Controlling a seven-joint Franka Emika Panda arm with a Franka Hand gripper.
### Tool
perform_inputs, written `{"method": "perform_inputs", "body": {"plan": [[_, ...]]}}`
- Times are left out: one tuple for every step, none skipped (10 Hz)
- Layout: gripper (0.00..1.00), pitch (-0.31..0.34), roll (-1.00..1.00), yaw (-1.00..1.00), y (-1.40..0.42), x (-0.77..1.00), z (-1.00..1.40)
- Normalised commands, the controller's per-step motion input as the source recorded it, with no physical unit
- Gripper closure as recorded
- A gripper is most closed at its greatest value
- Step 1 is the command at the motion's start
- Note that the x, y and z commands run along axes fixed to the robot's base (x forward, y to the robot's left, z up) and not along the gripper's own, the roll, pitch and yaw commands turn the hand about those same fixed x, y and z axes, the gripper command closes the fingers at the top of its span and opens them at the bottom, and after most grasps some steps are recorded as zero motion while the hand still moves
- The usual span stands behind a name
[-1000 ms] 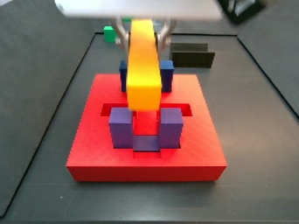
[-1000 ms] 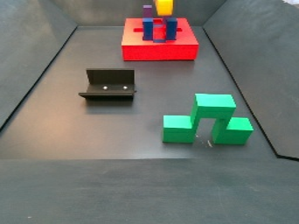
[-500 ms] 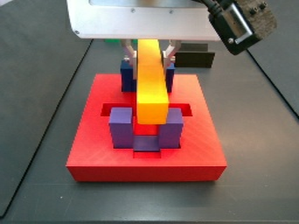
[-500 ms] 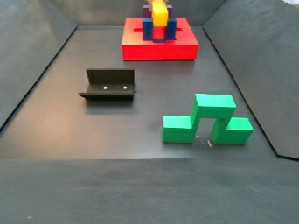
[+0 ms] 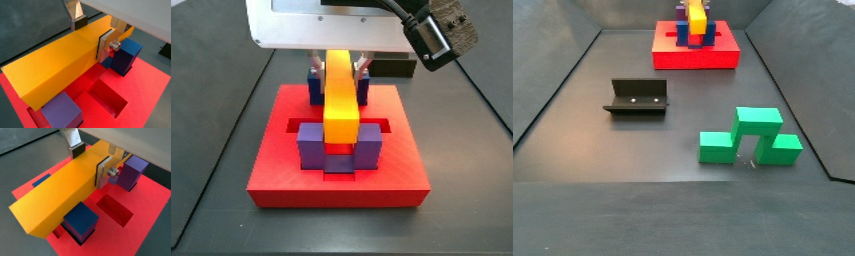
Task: Pick up the yellow object. Move up. Move to above the board. Insert the yellow object.
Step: Insert the yellow object.
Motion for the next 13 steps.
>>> {"method": "perform_inputs", "body": {"plan": [[1.00,0.000,0.00,-0.01,0.00,0.00,0.05],[1.00,0.000,0.03,0.00,0.00,0.01,0.00],[1.00,0.000,0.16,0.00,-0.03,0.05,0.00],[1.00,0.007,0.22,0.00,-0.04,0.03,0.00],[1.00,0.004,0.24,0.00,-0.04,0.00,-0.03],[1.00,0.000,0.25,0.00,-0.04,0.00,-0.05],[1.00,0.000,0.25,0.00,-0.04,0.00,-0.06],[1.00,0.010,0.26,0.00,-0.02,0.00,-0.03],[1.00,0.020,0.28,0.00,-0.03,0.00,-0.02],[1.00,0.014,0.28,0.00,-0.07,0.00,-0.06],[1.00,0.010,0.24,0.00,-0.13,0.01,-0.08],[1.00,0.000,0.12,0.00,-0.14,0.00,-0.11],[1.00,0.000,0.05,0.00,-0.13,0.00,-0.13]]}}
